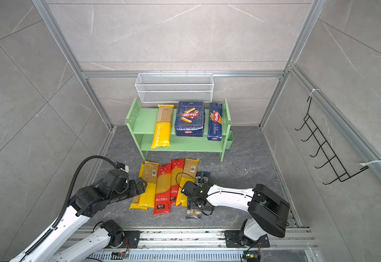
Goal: Arrange pasta packages on shelves
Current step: Move the pasta bag to the bottom-center of the table.
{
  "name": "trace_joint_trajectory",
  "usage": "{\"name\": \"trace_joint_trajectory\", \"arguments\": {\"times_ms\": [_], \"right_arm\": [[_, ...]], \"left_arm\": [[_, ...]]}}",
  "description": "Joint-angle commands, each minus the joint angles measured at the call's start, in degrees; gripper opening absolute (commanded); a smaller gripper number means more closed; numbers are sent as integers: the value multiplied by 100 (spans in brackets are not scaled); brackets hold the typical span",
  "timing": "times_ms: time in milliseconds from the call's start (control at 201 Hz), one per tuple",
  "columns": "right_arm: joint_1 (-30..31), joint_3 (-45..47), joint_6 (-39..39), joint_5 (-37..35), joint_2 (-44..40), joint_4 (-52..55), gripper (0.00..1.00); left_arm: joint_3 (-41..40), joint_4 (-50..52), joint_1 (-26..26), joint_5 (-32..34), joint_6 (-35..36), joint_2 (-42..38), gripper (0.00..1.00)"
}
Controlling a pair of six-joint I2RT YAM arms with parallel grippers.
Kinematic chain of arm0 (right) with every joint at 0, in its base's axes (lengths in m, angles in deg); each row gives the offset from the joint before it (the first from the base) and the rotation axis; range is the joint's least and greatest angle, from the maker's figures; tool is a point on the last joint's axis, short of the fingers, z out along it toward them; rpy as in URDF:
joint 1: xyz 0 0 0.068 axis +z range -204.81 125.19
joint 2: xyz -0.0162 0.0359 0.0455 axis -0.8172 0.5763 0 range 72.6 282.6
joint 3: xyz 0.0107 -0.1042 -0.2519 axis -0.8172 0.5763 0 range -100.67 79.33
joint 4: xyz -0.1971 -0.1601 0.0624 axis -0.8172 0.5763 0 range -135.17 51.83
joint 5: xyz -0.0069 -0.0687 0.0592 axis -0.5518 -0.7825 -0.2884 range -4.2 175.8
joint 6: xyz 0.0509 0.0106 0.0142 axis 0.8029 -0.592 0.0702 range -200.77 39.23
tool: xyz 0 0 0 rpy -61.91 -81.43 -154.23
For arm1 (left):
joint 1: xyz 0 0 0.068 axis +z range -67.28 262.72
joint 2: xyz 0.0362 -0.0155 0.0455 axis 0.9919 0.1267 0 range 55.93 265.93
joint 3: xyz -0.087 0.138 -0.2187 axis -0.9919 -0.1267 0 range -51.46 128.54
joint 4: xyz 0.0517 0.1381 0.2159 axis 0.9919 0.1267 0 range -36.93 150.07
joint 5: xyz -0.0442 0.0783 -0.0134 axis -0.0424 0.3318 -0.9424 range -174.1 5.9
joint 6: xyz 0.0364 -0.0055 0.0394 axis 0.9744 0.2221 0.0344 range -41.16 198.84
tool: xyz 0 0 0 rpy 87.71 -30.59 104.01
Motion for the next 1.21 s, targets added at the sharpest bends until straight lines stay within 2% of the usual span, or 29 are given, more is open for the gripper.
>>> {"name": "trace_joint_trajectory", "arguments": {"times_ms": [0, 105, 224, 323, 667, 761, 1204], "right_arm": [[275, 306, 200, 383, 383, -414, 90], [368, 383, 275, 517, 537, -735, 84], [380, 471, 318, 626, 747, -988, 58], [386, 607, 379, 637, 676, -1096, 44], [384, 1337, 469, 675, -669, -1093, 18], [384, 1478, 457, 678, -1004, -1026, 0], [386, 1260, 52, 906, -2203, -707, 0]], "left_arm": [[-7, 103, 26, 66, -30, -52, 100], [-41, 101, 27, 61, -30, -74, 100], [-78, 131, 29, 30, -37, -122, 100], [-87, 220, 26, 54, -63, -208, 100], [71, 436, 27, 189, -140, -304, 100], [94, 427, 28, 180, -170, -262, 100], [230, 345, 31, 197, -322, 30, 100]]}}
